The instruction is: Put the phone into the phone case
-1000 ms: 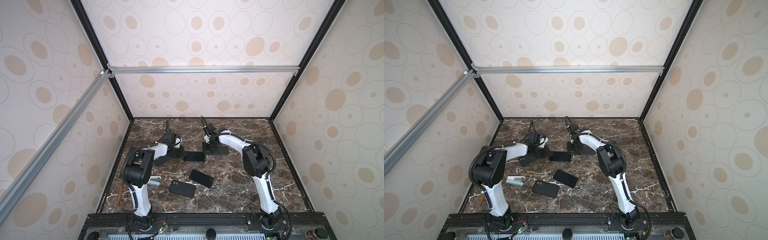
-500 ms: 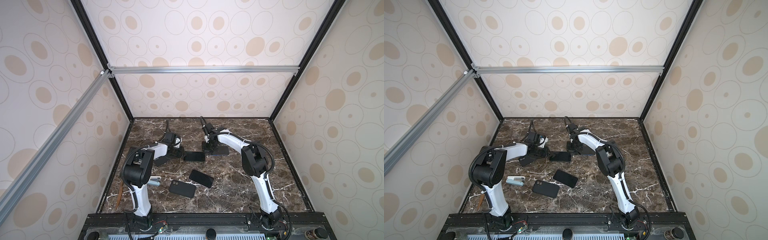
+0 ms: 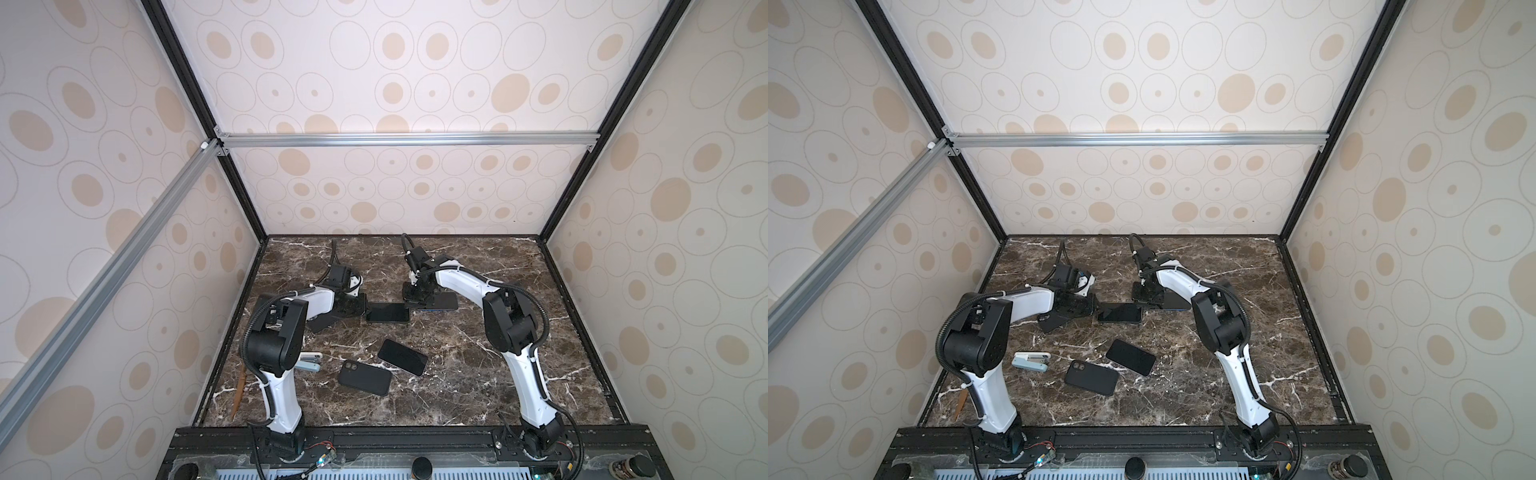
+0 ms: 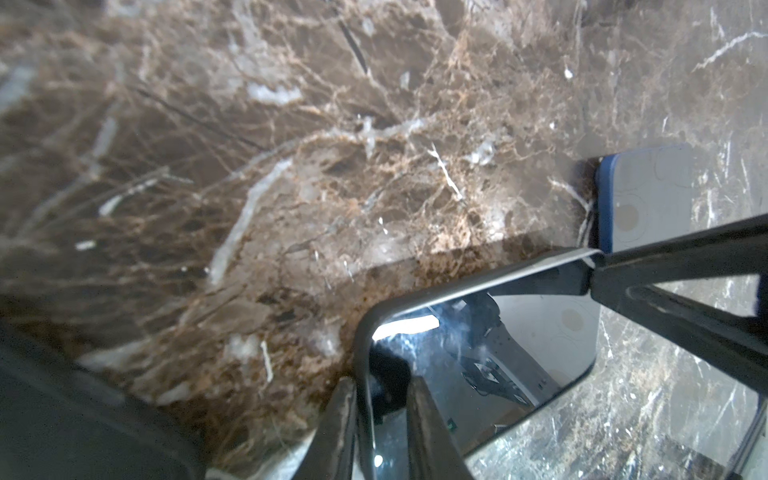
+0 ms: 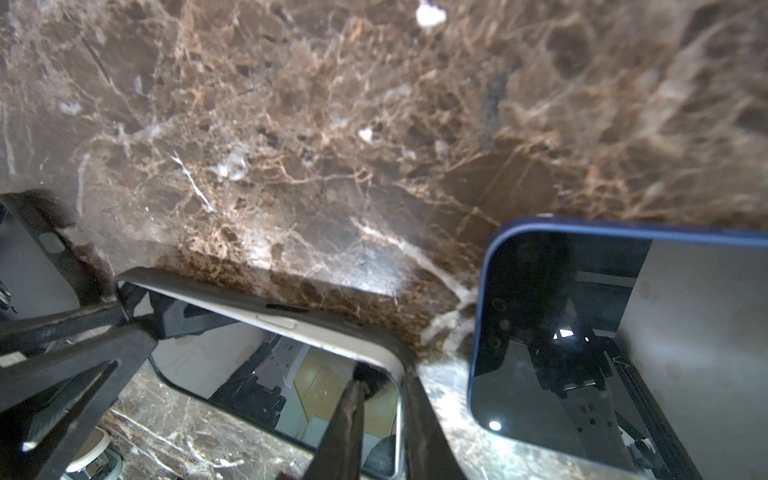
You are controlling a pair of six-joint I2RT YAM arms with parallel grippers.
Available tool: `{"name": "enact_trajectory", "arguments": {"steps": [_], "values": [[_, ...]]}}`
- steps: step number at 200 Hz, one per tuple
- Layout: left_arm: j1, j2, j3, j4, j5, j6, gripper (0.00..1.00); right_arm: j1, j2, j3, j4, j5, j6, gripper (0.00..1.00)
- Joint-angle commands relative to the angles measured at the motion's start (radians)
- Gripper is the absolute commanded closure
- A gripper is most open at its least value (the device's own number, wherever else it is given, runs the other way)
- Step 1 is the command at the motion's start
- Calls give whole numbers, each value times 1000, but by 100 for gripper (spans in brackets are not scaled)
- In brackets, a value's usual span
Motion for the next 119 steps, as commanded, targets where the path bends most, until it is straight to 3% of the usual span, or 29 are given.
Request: {"name": "enact_trajectory", "arguments": {"steps": [1,66,119], "values": [[3,-22,-39,-24,28,-22,77,18,38,-77,-2,-26,8,81],[-3,-131,-128,-47,34,-29,77,76,-96,-282,84,-79,34,85],[-3,-194,-193,-39,55,-48,77,92,-147,-317,96,-46,49,86]]}}
